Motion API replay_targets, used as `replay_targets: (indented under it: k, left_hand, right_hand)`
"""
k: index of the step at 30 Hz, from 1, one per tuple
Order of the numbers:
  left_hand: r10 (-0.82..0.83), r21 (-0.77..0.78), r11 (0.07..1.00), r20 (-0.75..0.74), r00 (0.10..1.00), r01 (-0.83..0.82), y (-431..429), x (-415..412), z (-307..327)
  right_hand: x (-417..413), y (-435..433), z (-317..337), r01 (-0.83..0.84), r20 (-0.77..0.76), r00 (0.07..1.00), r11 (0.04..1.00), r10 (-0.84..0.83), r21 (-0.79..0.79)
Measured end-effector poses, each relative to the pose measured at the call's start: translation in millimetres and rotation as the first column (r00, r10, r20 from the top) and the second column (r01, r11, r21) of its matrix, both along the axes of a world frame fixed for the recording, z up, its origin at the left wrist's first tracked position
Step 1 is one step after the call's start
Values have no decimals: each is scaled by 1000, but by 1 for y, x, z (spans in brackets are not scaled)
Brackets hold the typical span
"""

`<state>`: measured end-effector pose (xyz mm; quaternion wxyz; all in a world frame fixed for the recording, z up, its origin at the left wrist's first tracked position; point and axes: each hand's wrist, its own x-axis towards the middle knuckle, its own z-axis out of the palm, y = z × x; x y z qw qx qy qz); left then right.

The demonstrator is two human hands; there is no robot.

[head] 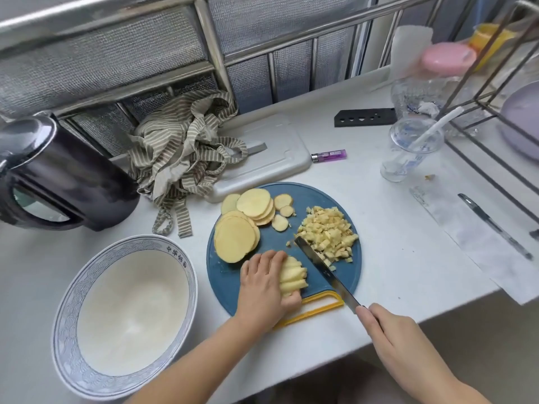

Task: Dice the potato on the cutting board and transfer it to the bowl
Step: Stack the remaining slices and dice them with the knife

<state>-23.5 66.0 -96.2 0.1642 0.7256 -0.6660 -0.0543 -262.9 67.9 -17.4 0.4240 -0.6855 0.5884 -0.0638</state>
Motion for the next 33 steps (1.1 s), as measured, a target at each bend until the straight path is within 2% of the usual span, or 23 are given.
replay_targets:
  k: [2, 5, 7, 9, 12, 14, 18, 22, 29, 33]
  left_hand:
    - [150, 19, 989, -37, 988, -149, 5, -9, -2]
    - [236, 62, 971, -107, 966, -231, 6, -15, 1]
    - [222, 83, 974, -179, 958, -210, 9, -14, 2]
    - [144, 27, 990, -225, 964, -142, 14, -7, -1]
    - [17, -85, 996, -185, 983, -33, 22, 1, -11]
    - [-9, -94, 996, -182, 983, -8, 23, 2, -15]
    - [-7, -68, 998, -198, 980, -6, 20, 1, -17]
    - [13, -82, 996, -134, 991, -24, 18, -3, -20]
    - [144, -36, 987, -272, 952, -159, 8, -24, -16]
    - [110, 8, 993, -308, 945, -114, 8, -26, -16]
  right_hand:
    - [5, 6, -2, 5, -15, 1000, 1000, -5, -11]
    - [10, 12, -7, 8, -73, 997, 1000, -9, -18]
    - [11, 15, -11, 4, -115, 993, 999, -8, -38]
    - [12, 20, -15, -7, -155, 988, 999, -2, -52]
    - [17, 27, -20, -17, -203, 979, 997, 2, -73]
    - [22, 28, -21, -13, -220, 976, 996, -8, -94]
    - [34, 28, -21, -49, -233, 972, 992, 21, -118]
    - [48, 35, -22, -94, -278, 959, 984, 48, -152]
    - [48, 19, -20, -48, -194, 981, 986, 16, -161]
    - [43, 10, -22, -42, -196, 980, 985, 9, -165]
